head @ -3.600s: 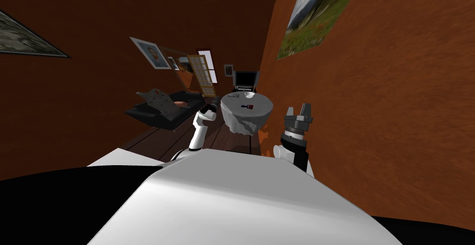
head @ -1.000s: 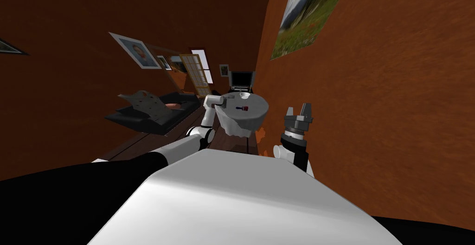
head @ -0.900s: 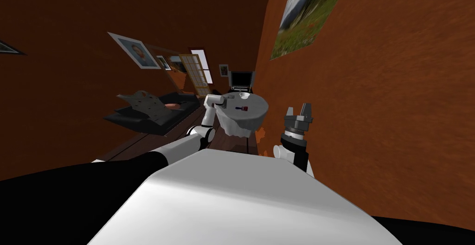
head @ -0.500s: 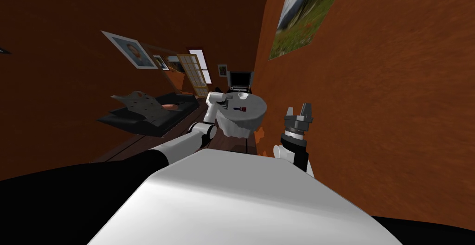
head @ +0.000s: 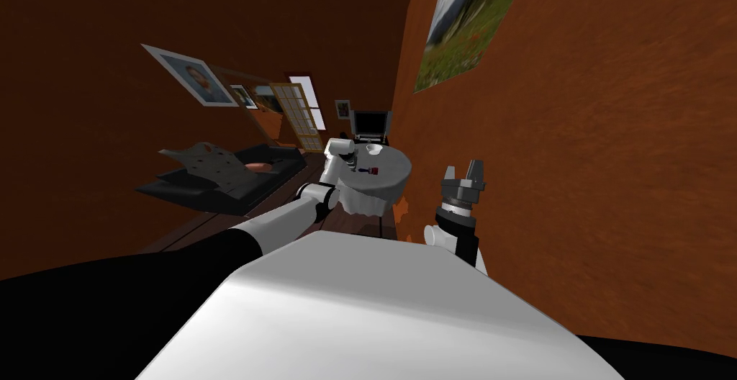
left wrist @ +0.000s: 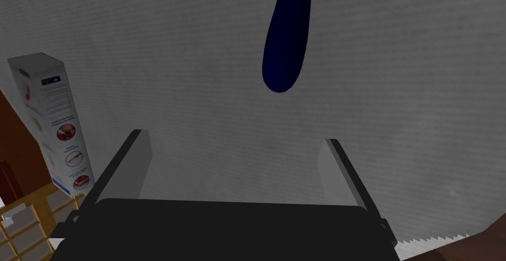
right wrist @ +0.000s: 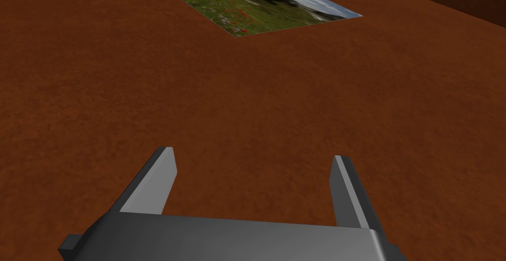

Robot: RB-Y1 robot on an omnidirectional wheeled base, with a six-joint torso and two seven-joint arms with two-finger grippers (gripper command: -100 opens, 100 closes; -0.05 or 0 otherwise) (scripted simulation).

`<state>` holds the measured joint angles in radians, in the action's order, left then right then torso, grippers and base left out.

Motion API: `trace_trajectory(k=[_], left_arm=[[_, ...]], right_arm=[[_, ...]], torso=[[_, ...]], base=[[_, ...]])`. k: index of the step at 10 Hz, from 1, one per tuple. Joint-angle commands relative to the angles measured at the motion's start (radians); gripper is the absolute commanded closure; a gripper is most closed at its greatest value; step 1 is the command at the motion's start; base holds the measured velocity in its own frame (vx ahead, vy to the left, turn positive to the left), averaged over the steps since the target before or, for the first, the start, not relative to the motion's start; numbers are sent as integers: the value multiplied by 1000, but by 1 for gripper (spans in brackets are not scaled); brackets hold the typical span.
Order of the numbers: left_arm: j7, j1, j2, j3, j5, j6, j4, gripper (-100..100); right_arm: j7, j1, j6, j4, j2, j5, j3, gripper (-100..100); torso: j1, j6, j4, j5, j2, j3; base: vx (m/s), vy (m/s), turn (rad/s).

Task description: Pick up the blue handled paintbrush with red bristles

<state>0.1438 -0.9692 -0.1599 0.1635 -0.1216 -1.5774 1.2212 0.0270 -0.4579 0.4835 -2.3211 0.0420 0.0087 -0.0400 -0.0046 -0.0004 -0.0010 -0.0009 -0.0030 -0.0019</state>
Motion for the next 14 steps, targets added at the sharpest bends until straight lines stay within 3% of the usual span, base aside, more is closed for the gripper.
trace_trajectory(k=[1,4,5,7,8,11,14], left_arm=[[7,-17,2,1,-1,-36,-35,-100],[38,-82,16,1,2,-116,-123,-100],[38,-82,16,1,2,-124,-123,-100],[65,-134,28,0,5,-192,-188,-100],[65,-134,28,0,5,-201,-197,-100],[96,-187,43,-2,10,-293,-276,-100],[107,-205,49,-3,12,-342,-303,-100]], right_arm=[[0,0,0,0,0,0,0,0],[0,0,0,0,0,0,0,0],[0,0,0,0,0,0,0,0],[0,0,0,0,0,0,0,0],[0,0,0,0,0,0,0,0],[0,0,0,0,0,0,0,0],[0,0,0,0,0,0,0,0]], torso=[[0,0,0,0,0,0],[2,0,0,0,0,0],[1,0,0,0,0,0],[1,0,0,0,0,0],[1,0,0,0,-1,-1],[0,0,0,0,-1,-1],[2,-1,0,1,1,0]], base=[[38,-41,-25],[52,-39,-29],[50,-40,-17],[69,-48,-42],[71,-36,-16],[70,-52,-32],[43,-29,-16]])
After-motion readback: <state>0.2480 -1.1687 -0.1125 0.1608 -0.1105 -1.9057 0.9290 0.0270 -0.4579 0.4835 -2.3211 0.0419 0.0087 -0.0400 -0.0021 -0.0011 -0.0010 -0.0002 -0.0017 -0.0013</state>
